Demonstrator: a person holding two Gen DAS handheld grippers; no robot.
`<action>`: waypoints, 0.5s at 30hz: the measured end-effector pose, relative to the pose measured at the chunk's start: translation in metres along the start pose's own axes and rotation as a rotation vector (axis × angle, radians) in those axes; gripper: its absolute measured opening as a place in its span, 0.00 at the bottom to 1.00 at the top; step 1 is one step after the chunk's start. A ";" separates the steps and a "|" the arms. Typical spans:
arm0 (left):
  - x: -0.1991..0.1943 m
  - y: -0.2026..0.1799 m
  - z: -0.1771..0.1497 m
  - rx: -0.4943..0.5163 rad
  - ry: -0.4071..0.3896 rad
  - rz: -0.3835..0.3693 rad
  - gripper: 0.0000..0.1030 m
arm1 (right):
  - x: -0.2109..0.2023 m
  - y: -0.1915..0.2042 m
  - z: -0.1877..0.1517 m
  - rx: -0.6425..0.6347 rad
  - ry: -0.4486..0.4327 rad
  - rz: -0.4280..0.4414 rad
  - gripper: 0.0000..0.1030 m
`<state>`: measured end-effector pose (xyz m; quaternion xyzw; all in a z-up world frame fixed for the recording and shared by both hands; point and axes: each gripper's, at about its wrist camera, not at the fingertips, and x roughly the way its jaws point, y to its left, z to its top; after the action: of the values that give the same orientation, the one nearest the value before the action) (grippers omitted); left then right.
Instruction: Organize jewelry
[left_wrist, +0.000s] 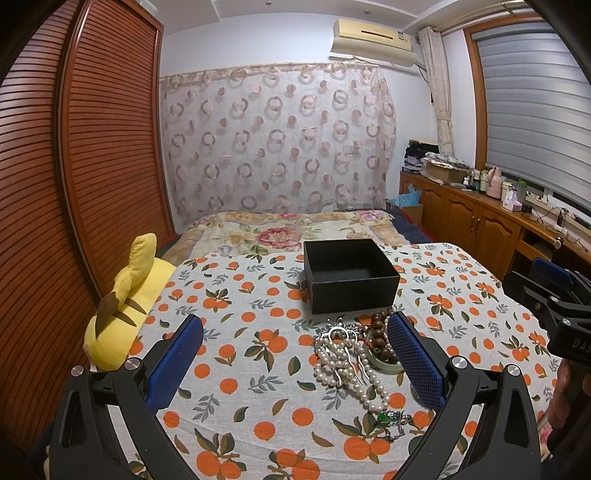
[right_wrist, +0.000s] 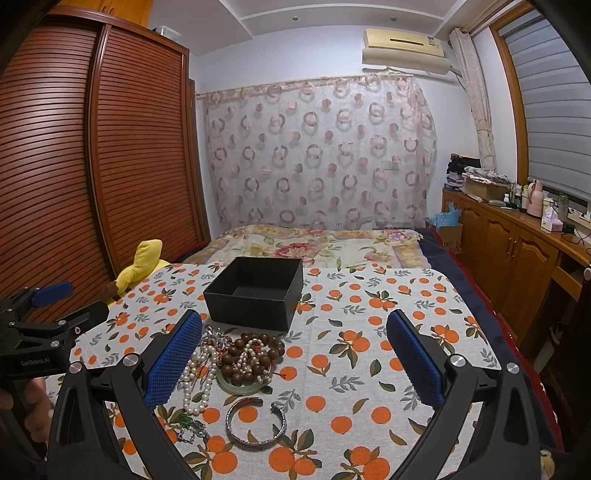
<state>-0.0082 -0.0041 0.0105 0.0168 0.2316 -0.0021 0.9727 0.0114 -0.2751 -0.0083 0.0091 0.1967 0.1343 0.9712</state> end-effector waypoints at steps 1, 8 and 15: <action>0.000 0.000 0.000 0.001 0.000 0.000 0.94 | 0.000 0.000 0.000 0.000 0.000 0.000 0.98; 0.001 -0.001 -0.001 0.002 -0.001 0.001 0.94 | 0.000 0.000 0.000 -0.001 0.000 0.001 0.98; 0.001 -0.001 -0.001 0.002 0.000 0.002 0.94 | 0.000 0.000 0.001 0.000 0.000 0.001 0.98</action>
<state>-0.0077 -0.0049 0.0094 0.0179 0.2316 -0.0016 0.9727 0.0112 -0.2752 -0.0077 0.0092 0.1968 0.1351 0.9710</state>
